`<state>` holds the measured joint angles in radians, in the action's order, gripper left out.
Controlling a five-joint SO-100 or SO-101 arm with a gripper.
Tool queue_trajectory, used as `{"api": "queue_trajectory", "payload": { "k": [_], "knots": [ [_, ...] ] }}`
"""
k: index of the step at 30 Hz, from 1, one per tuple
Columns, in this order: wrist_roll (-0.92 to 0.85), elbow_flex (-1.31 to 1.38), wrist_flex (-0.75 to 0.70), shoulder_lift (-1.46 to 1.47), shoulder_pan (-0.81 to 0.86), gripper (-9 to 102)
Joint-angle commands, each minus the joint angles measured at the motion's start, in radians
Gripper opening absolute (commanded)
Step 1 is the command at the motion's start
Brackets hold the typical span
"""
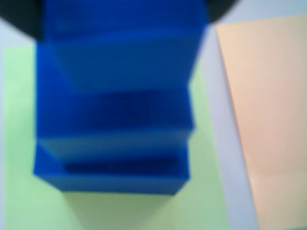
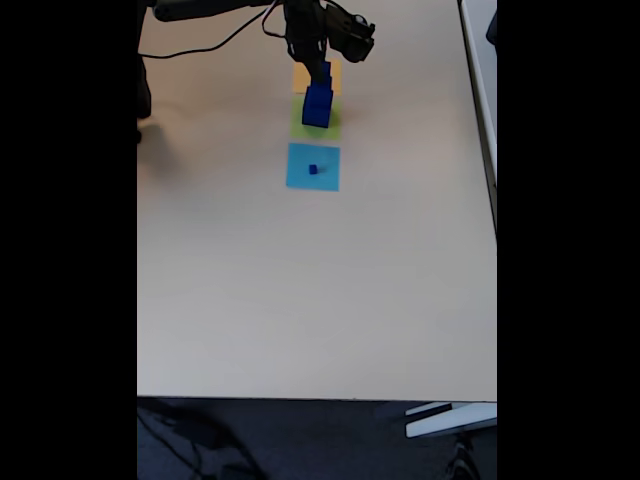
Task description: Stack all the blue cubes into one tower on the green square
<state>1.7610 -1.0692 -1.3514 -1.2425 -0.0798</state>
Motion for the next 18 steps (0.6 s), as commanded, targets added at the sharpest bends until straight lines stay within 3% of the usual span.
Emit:
{"api": "queue_trajectory", "payload": {
  "k": [1,18],
  "knots": [
    [-0.011,0.009,-0.008,-0.101,0.009,0],
    [-0.034,0.012,0.006,-0.092,0.015,0]
  ]
}}
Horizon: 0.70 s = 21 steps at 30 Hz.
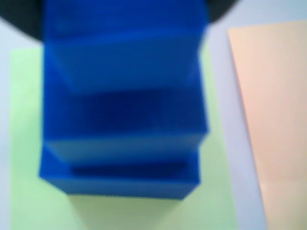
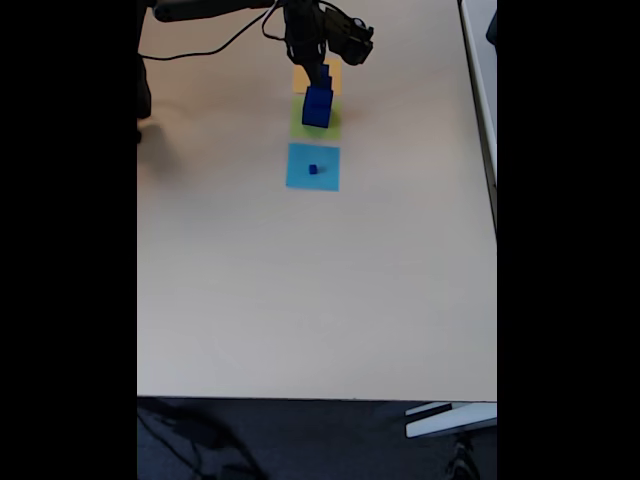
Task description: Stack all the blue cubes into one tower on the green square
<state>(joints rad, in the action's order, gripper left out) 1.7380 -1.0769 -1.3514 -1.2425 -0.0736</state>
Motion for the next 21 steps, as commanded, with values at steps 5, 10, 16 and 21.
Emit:
{"api": "queue_trajectory", "payload": {
  "k": [5,10,16,21],
  "knots": [
    [-0.015,0.021,0.015,-0.087,0.008,0],
    [-0.021,0.037,0.018,-0.077,0.009,0],
    [-0.023,0.037,0.028,-0.071,0.009,0],
    [-0.025,0.038,0.029,-0.071,0.008,0]
  ]
}}
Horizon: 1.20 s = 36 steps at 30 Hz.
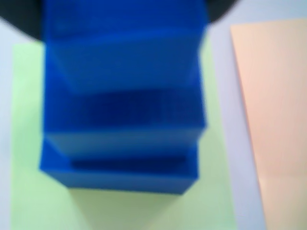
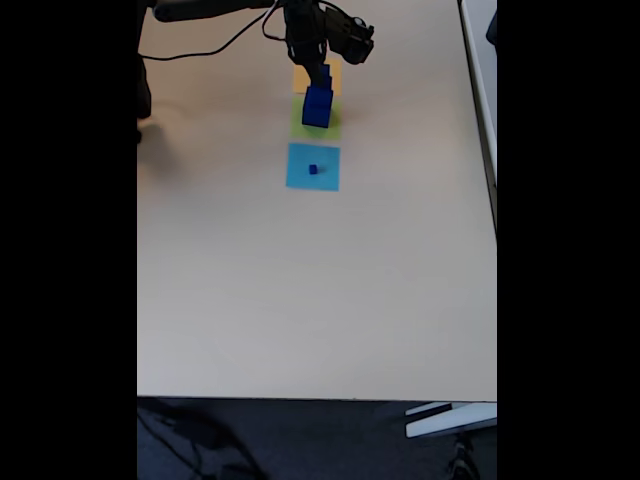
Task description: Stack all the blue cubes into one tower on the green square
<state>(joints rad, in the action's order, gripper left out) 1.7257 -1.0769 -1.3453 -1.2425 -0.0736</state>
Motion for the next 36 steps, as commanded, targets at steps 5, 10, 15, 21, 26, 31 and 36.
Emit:
{"api": "queue_trajectory", "payload": {
  "k": [5,10,15,21,26,31,36],
  "knots": [
    [-0.015,0.04,0.032,-0.066,0.009,1],
    [-0.017,0.037,0.038,-0.064,0.009,0],
    [-0.014,0.034,0.038,-0.064,0.008,0],
    [-0.015,0.023,0.041,-0.064,0.008,0],
    [-0.015,0.015,0.041,-0.067,0.008,0],
    [-0.012,-0.012,0.055,-0.078,0.008,1],
    [-0.008,-0.026,0.063,-0.084,0.006,1]
  ]
}}
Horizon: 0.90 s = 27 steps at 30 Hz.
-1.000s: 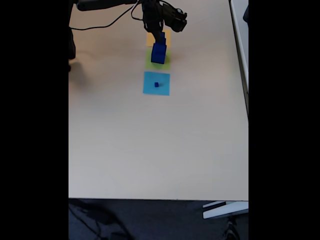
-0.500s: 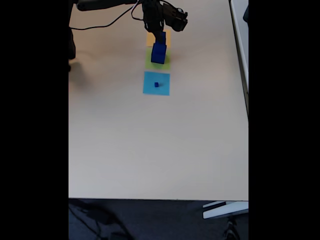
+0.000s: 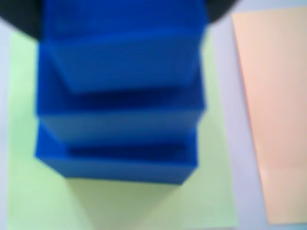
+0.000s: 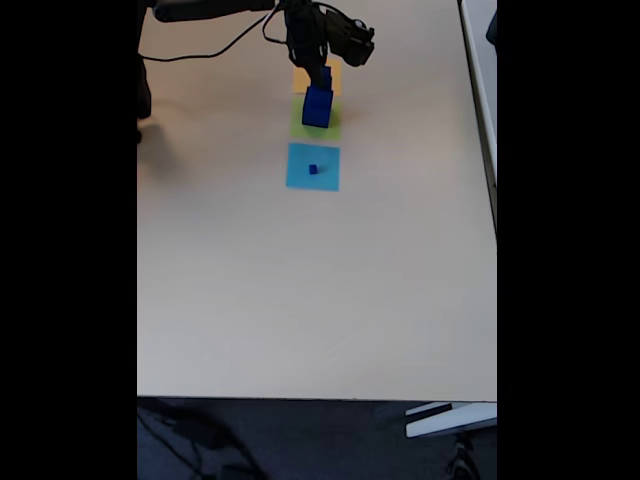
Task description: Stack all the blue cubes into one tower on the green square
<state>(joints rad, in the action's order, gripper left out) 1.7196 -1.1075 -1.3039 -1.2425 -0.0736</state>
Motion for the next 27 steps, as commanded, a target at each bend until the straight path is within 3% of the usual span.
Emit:
{"api": "queue_trajectory", "payload": {
  "k": [1,27],
  "knots": [
    [-0.002,0.005,0.021,-0.084,0.006,1],
    [-0.014,0.005,0.02,-0.091,0.008,9]
  ]
}}
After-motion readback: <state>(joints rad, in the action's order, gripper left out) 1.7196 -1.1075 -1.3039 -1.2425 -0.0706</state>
